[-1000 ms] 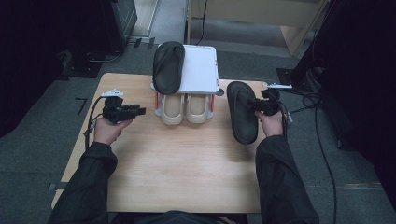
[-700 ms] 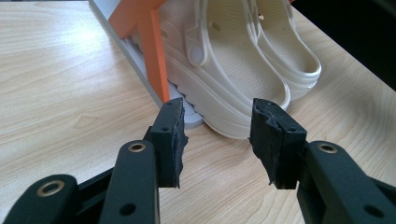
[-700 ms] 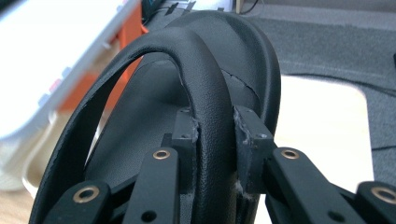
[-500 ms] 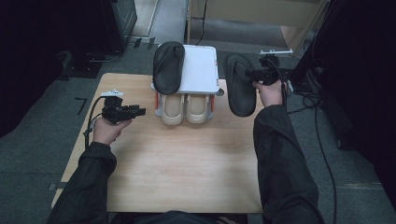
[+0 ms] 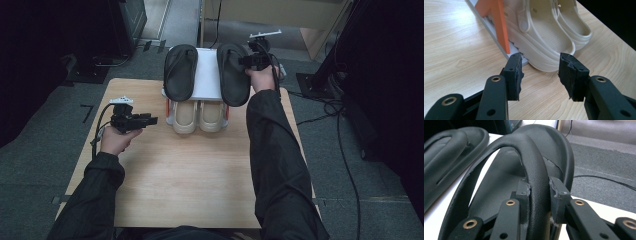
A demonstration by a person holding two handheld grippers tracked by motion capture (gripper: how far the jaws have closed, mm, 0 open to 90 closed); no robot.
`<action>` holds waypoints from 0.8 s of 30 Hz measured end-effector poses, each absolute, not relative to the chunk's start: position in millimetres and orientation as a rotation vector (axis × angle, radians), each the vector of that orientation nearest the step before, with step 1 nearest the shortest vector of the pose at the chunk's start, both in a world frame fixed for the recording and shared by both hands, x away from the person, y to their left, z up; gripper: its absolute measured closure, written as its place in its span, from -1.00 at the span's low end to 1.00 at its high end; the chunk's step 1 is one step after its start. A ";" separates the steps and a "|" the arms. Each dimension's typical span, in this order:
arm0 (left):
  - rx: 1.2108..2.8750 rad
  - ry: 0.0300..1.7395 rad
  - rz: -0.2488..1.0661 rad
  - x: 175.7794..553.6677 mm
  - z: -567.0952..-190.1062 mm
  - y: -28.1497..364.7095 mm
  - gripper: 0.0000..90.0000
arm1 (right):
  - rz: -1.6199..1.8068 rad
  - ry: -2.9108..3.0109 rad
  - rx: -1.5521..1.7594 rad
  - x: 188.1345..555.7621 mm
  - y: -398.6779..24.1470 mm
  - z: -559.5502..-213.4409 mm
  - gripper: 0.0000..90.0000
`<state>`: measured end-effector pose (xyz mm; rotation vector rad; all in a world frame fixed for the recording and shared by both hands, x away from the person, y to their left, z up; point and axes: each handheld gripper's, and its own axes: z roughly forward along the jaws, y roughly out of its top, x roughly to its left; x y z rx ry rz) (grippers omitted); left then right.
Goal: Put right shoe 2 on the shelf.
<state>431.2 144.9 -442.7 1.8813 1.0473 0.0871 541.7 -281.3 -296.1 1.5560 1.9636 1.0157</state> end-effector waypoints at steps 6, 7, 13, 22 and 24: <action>1.890 1.029 0.074 430.9 -442.8 144.8 0.21 | 0.978 1.988 1.557 561.1 -254.7 -302.8 0.60; 1.886 1.030 0.076 430.9 -442.3 145.7 0.21 | 0.979 1.983 1.560 563.4 -251.7 -304.1 0.60; 1.865 1.031 0.068 431.6 -441.9 148.0 0.21 | 0.984 2.003 1.582 572.2 -235.4 -311.8 0.60; 1.868 1.024 0.066 432.2 -443.0 143.8 0.22 | 1.056 2.026 1.561 570.4 -228.2 -318.9 0.45; 1.868 1.023 0.069 432.1 -442.9 144.1 0.22 | 1.100 2.066 1.542 570.3 -229.9 -320.1 0.16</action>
